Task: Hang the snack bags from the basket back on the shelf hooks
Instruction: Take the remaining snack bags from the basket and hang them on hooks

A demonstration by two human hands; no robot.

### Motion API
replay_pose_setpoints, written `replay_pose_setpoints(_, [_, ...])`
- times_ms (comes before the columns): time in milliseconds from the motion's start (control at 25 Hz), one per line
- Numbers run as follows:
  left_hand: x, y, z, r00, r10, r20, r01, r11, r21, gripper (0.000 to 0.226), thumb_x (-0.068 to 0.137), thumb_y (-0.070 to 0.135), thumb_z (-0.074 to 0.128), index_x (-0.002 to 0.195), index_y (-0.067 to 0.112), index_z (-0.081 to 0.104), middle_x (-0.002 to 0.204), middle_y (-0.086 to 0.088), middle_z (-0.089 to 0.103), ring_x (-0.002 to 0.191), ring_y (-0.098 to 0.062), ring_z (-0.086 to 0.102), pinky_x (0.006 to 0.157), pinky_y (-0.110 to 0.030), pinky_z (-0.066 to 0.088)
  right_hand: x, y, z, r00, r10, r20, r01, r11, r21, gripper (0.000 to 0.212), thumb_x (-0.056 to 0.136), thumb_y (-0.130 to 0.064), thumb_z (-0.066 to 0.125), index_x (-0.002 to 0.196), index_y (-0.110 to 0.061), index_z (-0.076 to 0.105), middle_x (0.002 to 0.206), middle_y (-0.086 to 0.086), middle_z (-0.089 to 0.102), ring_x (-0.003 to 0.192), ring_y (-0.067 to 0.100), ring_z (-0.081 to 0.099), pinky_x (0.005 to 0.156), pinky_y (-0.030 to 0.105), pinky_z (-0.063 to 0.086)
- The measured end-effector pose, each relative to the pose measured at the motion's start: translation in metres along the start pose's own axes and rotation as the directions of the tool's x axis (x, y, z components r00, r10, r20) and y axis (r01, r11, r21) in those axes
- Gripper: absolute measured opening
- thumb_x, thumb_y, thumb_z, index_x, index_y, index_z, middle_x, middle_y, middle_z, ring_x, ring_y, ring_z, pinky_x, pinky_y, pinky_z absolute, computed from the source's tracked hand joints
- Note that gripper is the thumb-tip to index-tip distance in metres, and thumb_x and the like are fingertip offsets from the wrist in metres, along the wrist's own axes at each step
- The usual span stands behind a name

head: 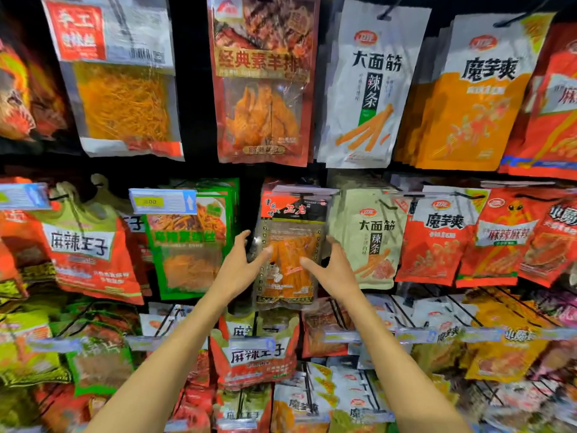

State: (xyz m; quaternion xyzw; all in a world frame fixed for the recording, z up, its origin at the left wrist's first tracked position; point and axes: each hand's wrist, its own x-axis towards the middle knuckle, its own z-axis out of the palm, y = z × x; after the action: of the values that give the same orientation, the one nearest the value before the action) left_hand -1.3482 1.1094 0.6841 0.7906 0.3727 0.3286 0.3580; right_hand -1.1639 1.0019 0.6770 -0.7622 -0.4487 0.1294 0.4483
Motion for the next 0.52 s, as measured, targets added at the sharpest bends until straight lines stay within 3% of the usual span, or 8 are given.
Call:
replay_pose_setpoints(200, [0.01, -0.014, 0.015, 0.997, -0.02, 0.08, 0.039, 0.969, -0.244, 0.1, 0.078, 0.07, 0.059, 0.156, 0.036, 0.006, 0.163, 0.008, 0.014, 0.146, -0.019, 0.026, 0.113, -0.043, 0.029, -0.001, 0.008, 0.013, 0.998, 0.065, 0.004, -0.064, 0.964, 0.258, 0.109, 0.073, -0.062, 0.076, 0.156, -0.028, 0.015, 0.159, -0.004, 0.029, 0.145, 0.018, 0.032, 0.115, 0.043, 0.036])
replay_pose_setpoints(400, [0.018, -0.024, 0.024, 0.995, -0.037, 0.092, 0.065, 0.944, -0.324, 0.103, 0.076, 0.064, 0.064, 0.155, 0.043, 0.001, 0.164, 0.012, 0.006, 0.149, -0.018, 0.018, 0.116, -0.045, 0.024, 0.01, 0.013, 0.017, 0.995, 0.09, 0.042, -0.098, 0.945, 0.311, 0.114, 0.068, -0.064, 0.078, 0.156, -0.031, 0.013, 0.155, -0.006, 0.033, 0.142, 0.017, 0.035, 0.114, 0.042, 0.037])
replay_pose_setpoints(520, [0.023, -0.029, 0.025, 0.987, -0.045, 0.152, 0.095, 0.934, -0.343, 0.11, 0.07, 0.074, 0.066, 0.154, 0.046, 0.001, 0.164, 0.015, 0.003, 0.15, -0.016, 0.013, 0.117, -0.045, 0.021, 0.015, 0.014, 0.017, 0.991, 0.074, 0.112, -0.107, 0.937, 0.332, 0.122, 0.059, -0.073, 0.078, 0.155, -0.037, 0.012, 0.149, -0.012, 0.039, 0.134, 0.011, 0.043, 0.112, 0.043, 0.04])
